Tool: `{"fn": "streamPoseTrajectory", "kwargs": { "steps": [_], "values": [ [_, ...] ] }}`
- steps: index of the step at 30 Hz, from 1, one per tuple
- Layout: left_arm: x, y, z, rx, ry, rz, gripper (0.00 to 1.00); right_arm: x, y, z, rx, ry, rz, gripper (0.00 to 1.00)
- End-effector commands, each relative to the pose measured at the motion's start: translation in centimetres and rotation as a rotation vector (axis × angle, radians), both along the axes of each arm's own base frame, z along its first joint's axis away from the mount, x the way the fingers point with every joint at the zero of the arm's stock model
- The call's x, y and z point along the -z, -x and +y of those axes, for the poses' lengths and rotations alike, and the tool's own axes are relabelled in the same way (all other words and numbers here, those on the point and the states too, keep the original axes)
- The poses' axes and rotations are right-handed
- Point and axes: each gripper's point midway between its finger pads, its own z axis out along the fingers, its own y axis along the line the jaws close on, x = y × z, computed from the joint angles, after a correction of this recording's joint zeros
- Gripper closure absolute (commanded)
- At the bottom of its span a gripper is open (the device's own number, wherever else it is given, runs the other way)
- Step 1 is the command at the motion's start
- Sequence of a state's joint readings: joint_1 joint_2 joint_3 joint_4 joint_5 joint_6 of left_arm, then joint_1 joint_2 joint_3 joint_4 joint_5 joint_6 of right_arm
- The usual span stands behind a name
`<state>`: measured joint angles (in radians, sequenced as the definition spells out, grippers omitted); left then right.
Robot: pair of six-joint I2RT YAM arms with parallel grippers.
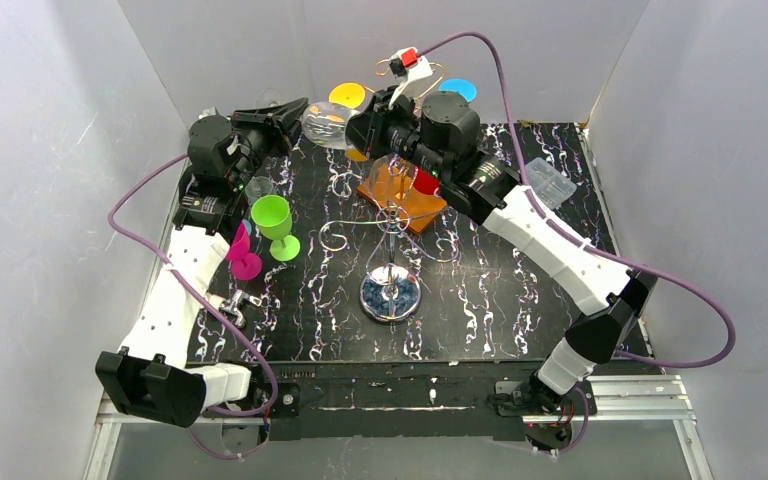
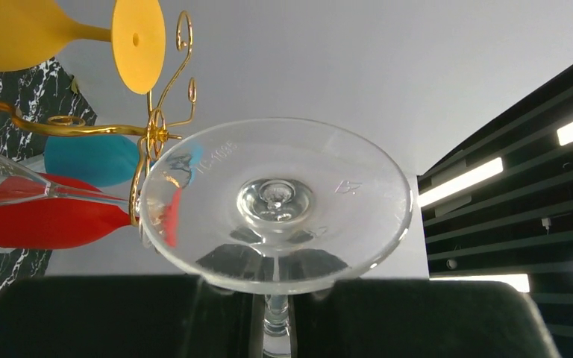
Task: Take the wine glass off the wine glass rack
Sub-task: Place the wine glass at the center of the board.
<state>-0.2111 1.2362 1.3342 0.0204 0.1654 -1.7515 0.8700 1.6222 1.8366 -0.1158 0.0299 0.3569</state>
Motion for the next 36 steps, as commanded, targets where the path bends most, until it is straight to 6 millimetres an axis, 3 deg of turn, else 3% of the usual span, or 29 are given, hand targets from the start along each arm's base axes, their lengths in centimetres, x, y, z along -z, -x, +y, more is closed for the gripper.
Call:
{"fn": "streamPoseTrajectory", "kwargs": {
  "steps": [1, 2, 9, 12, 17, 22, 27, 36],
  "values": [
    [-3.4, 2.2, -1.5, 0.089, -0.013, -0.114, 0.92, -3.4, 1.0, 0.0, -0.019, -0.094, -0.021, 0.99],
    [-3.4, 2.2, -1.6, 0.094, -0.020, -0.117, 0.88, -3.4, 1.0, -0.1, -0.017, -0.100, -0.019, 0.99],
    [-4.0, 2.4, -2.2, 0.128, -0.094, -0.166, 0.25, -5.0, 1.2, -1.5, 0.028, -0.142, -0.033, 0.99],
    [-4.5, 2.6, -2.4, 0.136, -0.148, -0.194, 0.04, -5.9, 1.2, -2.5, 0.062, -0.158, -0.047, 0.99],
    [-5.5, 3.4, -3.2, 0.190, -0.223, -0.256, 0.02, -6.9, 0.8, -4.0, 0.132, -0.168, -0.073, 0.99],
    [-4.7, 4.4, -4.5, 0.270, -0.300, -0.257, 0.02, -7.6, -0.1, -5.9, 0.231, -0.164, -0.101, 0.99],
    [-3.8, 5.2, -5.8, 0.345, -0.353, -0.270, 0.02, -9.1, -0.7, -9.2, 0.376, -0.187, -0.147, 0.99],
    [-3.8, 6.9, -6.9, 0.455, -0.434, -0.315, 0.02, -10.8, -0.7, -16.4, 0.654, -0.189, -0.179, 0.99]
  ]
}}
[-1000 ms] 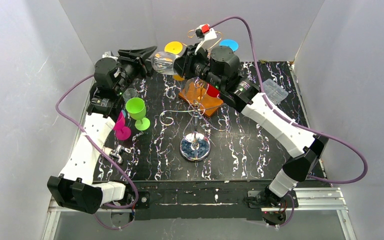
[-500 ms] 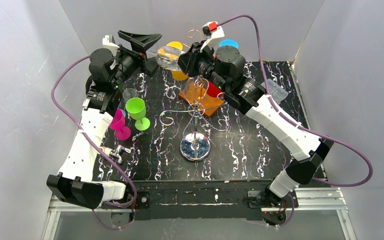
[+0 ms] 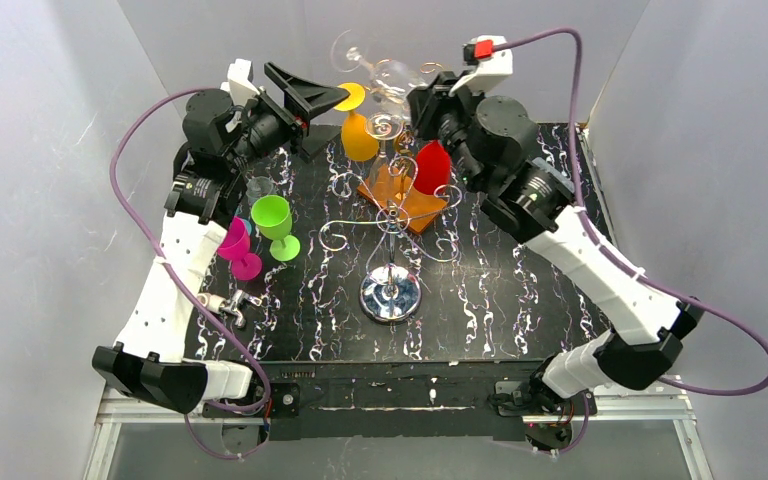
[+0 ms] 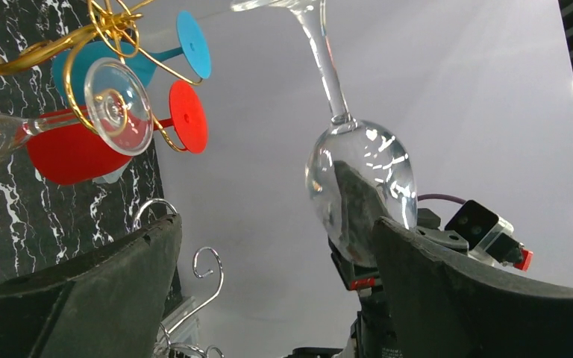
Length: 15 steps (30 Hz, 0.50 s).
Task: Take the wine glass off the wine glass rack
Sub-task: Place the wine glass at the center of the board.
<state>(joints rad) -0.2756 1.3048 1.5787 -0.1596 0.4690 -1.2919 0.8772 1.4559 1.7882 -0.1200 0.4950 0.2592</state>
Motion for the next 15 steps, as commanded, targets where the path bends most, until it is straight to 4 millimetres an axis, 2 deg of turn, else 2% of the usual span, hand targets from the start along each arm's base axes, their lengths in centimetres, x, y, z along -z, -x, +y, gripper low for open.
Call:
{"fn": "streamPoseTrajectory", "kwargs": {
  "steps": [1, 9, 15],
  "values": [
    [-1.1, 1.8, -1.0, 0.100, -0.049, -0.066, 0.02, -5.9, 1.3, -6.8, 0.208, -0.136, -0.109, 0.99],
    [-0.6, 2.6, -1.4, 0.154, -0.083, -0.080, 0.02, -5.3, 2.8, -13.1, 0.415, -0.097, -0.078, 0.99],
    [-0.2, 3.2, -1.2, 0.159, -0.128, -0.099, 0.02, -4.1, 3.6, -16.6, 0.550, -0.014, -0.026, 0.99]
  ]
}}
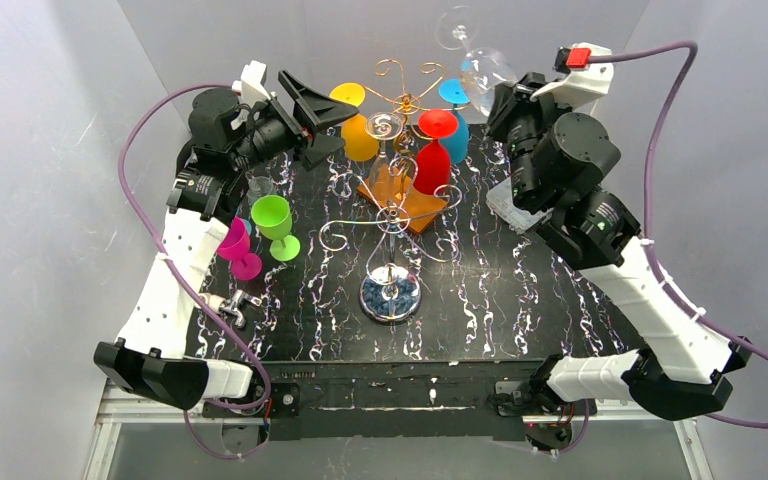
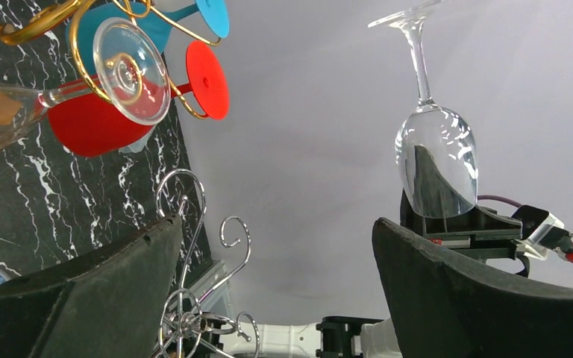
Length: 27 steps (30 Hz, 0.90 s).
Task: Take the wine glass off the wine glass rack
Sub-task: Place the wine glass at the center of the board.
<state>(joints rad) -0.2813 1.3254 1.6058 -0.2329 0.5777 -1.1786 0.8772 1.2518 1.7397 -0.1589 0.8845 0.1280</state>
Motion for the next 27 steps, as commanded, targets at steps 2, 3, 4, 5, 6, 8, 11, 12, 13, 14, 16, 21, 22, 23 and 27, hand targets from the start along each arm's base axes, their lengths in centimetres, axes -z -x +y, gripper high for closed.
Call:
{"fn": "streamPoseTrajectory", "kwargs": {
  "steps": [2, 3, 4, 5, 6, 8, 11, 12, 13, 14, 16, 21, 22, 23, 27],
  "values": [
    [-1.7, 2.0, 0.0, 0.049, -0.040, -0.088, 0.02, 0.2, 1.0, -4.6, 0.192, 0.024, 0.053, 0.99],
    [-1.6, 2.0, 0.0, 0.050, -0.046, -0.091, 0.02, 0.7, 1.0, -4.9, 0.210, 0.040, 0.072, 0.99],
    [-1.5, 2.1, 0.0, 0.050, -0.051, -0.091, 0.02, 1.2, 1.0, -5.2, 0.228, 0.053, 0.091, 0.99],
    [-1.5, 2.1, 0.1, 0.050, -0.056, -0.096, 0.02, 1.7, 1.1, -5.4, 0.243, 0.062, 0.109, 0.99],
    [-1.4, 2.2, 0.1, 0.051, -0.063, -0.097, 0.02, 2.4, 1.1, -5.7, 0.260, 0.084, 0.131, 0.99],
    [-1.3, 2.3, 0.1, 0.055, -0.072, -0.100, 0.02, 3.2, 1.3, -6.3, 0.292, 0.107, 0.162, 0.99],
    [-1.2, 2.6, 0.2, 0.060, -0.094, -0.113, 0.02, 4.6, 1.4, -6.8, 0.321, 0.147, 0.207, 0.99],
    [-1.1, 2.7, 0.3, 0.062, -0.104, -0.114, 0.02, 5.0, 1.4, -6.8, 0.324, 0.161, 0.224, 0.99],
    [-1.0, 2.9, 0.4, 0.063, -0.115, -0.120, 0.02, 5.7, 1.3, -6.8, 0.326, 0.179, 0.243, 0.99],
    [-0.9, 3.0, 0.5, 0.061, -0.122, -0.119, 0.02, 6.5, 1.2, -6.9, 0.334, 0.203, 0.269, 0.99],
    [-0.7, 3.3, 0.7, 0.058, -0.139, -0.125, 0.02, 8.2, 0.8, -7.2, 0.343, 0.235, 0.323, 0.99],
    [-0.5, 3.9, 0.9, 0.066, -0.161, -0.140, 0.02, 13.4, -0.3, -8.7, 0.312, 0.262, 0.477, 0.99],
    [-0.5, 4.1, 0.9, 0.070, -0.164, -0.142, 0.00, 14.3, -0.5, -9.1, 0.302, 0.258, 0.503, 0.99],
    [-0.4, 4.2, 0.9, 0.073, -0.168, -0.142, 0.01, 15.3, -0.7, -9.9, 0.308, 0.253, 0.537, 0.99],
    [0.2, 4.4, 1.0, 0.079, -0.195, -0.139, 0.01, 18.9, -1.2, -10.5, 0.240, 0.254, 0.683, 0.99]
  ]
}}
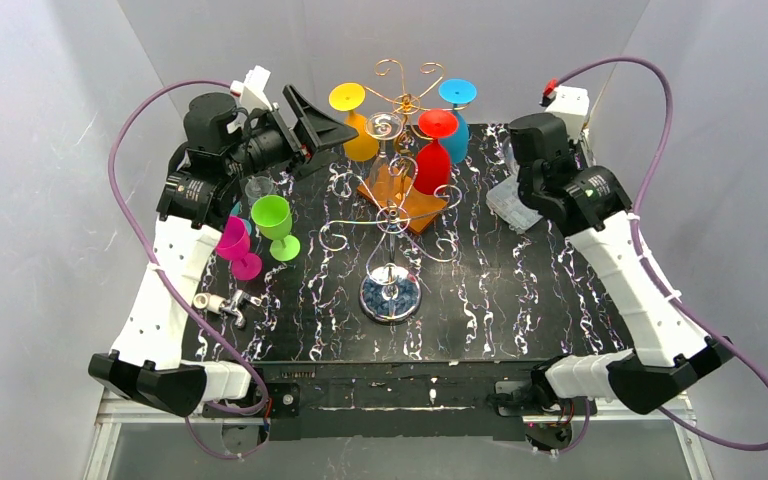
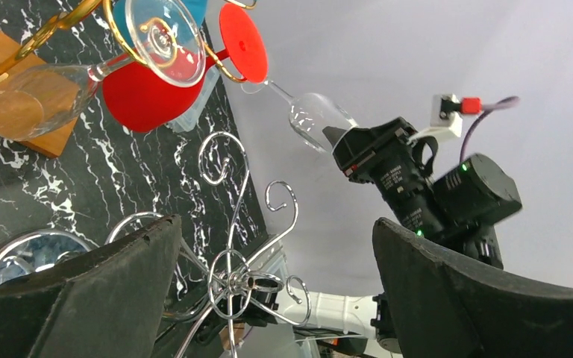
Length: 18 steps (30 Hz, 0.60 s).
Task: Take the wine glass off the wine glass rack
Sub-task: Place the wine glass at the center of the board.
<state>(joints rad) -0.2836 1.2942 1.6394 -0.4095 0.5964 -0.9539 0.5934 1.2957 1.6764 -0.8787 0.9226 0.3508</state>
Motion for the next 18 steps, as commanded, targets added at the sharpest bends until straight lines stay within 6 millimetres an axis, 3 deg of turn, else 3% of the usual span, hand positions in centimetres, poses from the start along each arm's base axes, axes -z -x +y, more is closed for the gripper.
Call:
{"fn": "streamPoseTrajectory", "kwargs": {
  "steps": [1, 18],
  "values": [
    [-1.4, 2.2, 0.4, 0.038, -0.029, -0.069, 0.01, 2.7, 0.2, -0.2, -0.050, -0.121, 0.125, 0.99],
    [2.4, 4.5, 1.9, 0.050, -0.180, -0.094, 0.01, 14.3, 1.8, -1.0, -0.056, -0.148, 0.586, 0.99]
  ]
}}
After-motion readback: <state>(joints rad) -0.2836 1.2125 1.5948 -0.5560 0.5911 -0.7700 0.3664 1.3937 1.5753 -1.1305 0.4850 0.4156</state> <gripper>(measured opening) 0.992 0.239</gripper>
